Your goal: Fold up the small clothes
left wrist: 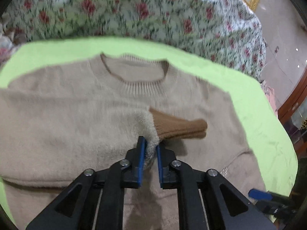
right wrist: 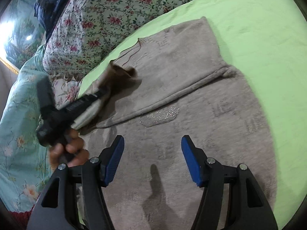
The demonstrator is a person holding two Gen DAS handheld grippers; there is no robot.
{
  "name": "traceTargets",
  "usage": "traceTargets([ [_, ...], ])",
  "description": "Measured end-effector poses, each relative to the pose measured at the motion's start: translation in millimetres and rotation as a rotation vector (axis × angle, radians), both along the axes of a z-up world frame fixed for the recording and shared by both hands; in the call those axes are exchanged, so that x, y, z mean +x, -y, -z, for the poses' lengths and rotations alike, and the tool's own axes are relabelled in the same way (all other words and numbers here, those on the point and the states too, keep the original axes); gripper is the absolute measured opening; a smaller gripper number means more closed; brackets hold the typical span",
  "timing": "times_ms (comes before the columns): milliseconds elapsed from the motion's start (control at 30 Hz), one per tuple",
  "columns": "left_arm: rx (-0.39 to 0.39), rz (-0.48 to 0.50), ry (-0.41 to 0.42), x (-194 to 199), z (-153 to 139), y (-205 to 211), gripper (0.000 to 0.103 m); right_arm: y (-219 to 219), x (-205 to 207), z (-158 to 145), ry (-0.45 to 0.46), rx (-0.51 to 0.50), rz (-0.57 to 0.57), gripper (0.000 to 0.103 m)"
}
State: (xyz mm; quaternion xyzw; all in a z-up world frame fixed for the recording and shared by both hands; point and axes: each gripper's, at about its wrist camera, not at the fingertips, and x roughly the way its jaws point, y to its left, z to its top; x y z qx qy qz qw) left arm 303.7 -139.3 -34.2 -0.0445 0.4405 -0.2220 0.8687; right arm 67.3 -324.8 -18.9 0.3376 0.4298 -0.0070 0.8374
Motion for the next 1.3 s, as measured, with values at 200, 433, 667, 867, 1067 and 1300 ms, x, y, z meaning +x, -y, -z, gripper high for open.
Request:
traceTargets([
  [200,-0.034,0.012,-0.02,-34.1,3.0,-23.6,0.05,-2.8,16.1,2.2,-0.003,0.039,-0.007,0.063],
  [433,0.041,-0.181,-0.033,-71.0,4.1,-123.4,0.054,-16.7,63.1,1.1,0.035,0.083,-0.033,0.063],
  [667,-0.009,-0.459,-0.098,-50.5,17.0,-229.3,0.055,-15.9,129.6,23.2,0.04,0.151,0.015,0.063],
  [867,0.008,-0.523,-0.087,-32.3,20.4,-252.1,0.055,-18.4,173.5,42.0,0.018,0.197,0.017,0.016],
  [1067,0.05,-0.503,-0.065,-24.2,18.1,-242.1,0.055,3.5,147.1,-29.8,0.269,0.128,0.026,0.01],
  [1300,0.074,-0.497,-0.055,-24.2,20.4,-231.4,0.061,49.0,105.3,-6.3,0.174,0.027,0.105,0.01],
])
